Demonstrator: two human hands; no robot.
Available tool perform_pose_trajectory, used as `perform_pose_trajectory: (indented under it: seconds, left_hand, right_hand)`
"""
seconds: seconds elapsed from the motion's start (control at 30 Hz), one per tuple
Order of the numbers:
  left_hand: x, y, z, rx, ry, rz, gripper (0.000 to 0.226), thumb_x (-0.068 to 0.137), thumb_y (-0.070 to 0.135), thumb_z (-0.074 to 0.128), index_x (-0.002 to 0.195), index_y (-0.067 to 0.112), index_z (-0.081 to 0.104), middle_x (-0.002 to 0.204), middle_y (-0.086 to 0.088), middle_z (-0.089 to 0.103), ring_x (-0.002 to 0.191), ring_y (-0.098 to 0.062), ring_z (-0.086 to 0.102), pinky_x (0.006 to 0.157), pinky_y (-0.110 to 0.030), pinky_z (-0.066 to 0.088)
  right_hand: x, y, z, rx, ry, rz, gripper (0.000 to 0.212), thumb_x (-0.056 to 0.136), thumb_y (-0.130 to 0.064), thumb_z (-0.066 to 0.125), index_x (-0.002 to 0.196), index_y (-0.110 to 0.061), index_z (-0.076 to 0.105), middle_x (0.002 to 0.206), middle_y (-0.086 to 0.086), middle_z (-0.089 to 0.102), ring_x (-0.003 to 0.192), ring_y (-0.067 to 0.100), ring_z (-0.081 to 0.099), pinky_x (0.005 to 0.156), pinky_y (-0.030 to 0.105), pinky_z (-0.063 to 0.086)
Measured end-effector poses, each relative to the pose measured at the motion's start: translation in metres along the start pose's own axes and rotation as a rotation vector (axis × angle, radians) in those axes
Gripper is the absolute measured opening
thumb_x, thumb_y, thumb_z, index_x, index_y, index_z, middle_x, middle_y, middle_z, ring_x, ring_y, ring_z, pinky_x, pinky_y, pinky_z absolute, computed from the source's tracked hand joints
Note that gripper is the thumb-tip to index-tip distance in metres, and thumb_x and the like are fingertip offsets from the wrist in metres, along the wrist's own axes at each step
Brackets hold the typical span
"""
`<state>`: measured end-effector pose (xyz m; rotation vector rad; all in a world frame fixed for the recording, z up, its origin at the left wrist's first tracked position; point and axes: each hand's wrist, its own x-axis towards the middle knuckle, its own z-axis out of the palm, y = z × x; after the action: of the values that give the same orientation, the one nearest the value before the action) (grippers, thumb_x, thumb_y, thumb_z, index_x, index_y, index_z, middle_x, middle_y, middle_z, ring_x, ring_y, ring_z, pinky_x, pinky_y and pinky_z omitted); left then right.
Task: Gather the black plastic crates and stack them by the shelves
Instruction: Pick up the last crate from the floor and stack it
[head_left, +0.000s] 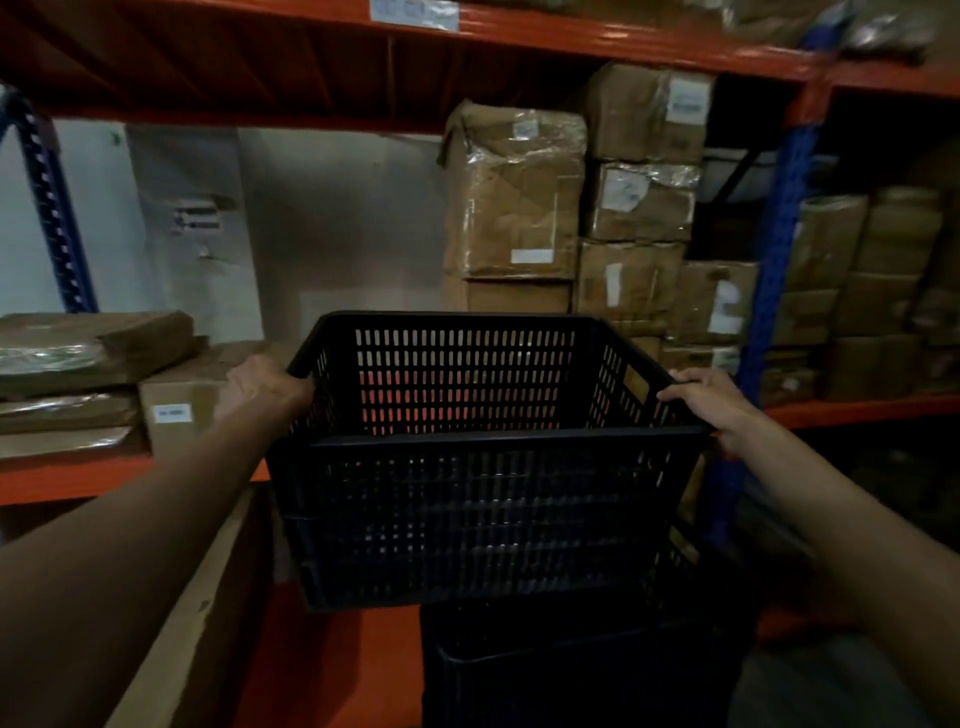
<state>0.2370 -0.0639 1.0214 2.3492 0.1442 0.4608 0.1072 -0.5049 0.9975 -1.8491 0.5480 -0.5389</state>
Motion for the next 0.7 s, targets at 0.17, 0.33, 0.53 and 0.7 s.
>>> perform_pose_trajectory:
  seconds: [0.17,0.33,0.53,0.7]
  left_hand:
    - [-0.005,0.010,0.042,-0.103,-0.141,0.050,0.031,0.078,0.021,0.064,0.098,-0.003,0.068,0.086,-0.022,0.063,0.087,-0.039,0.066,0.075,-0.042,0.057]
    - [-0.020,0.029,0.078,-0.171,-0.167,0.006,0.032,0.077,0.016,0.067,0.098,-0.007,0.066,0.103,-0.028,0.067,0.095,-0.040,0.068,0.082,-0.044,0.057]
    - [-0.038,0.055,0.102,-0.233,-0.240,-0.011,0.028,0.078,0.002,0.066,0.104,-0.008,0.064,0.112,-0.030,0.065,0.102,-0.039,0.066,0.076,-0.040,0.054]
    - [-0.055,0.070,0.113,-0.166,-0.234,-0.025,0.021,0.081,0.007,0.062,0.099,-0.004,0.063,0.097,-0.024,0.064,0.093,-0.037,0.067,0.068,-0.039,0.053]
  right_hand:
    - [-0.006,0.026,-0.036,-0.012,0.075,0.032,0.007,0.081,-0.009,0.066,0.078,-0.014,0.063,0.092,0.014,0.064,0.082,0.031,0.063,0.066,0.037,0.052]
    - [0.002,0.057,-0.067,-0.032,0.113,0.076,0.011,0.078,-0.007,0.070,0.074,-0.014,0.064,0.079,0.012,0.063,0.068,0.025,0.062,0.061,0.032,0.050]
    - [0.034,0.070,-0.094,-0.034,0.040,0.086,0.012,0.078,-0.005,0.069,0.087,-0.012,0.065,0.079,0.009,0.062,0.070,0.025,0.061,0.063,0.033,0.052]
    - [0.053,0.073,-0.106,-0.076,0.002,0.079,0.008,0.081,-0.004,0.067,0.079,-0.011,0.064,0.077,0.006,0.055,0.067,0.023,0.057,0.066,0.034,0.050]
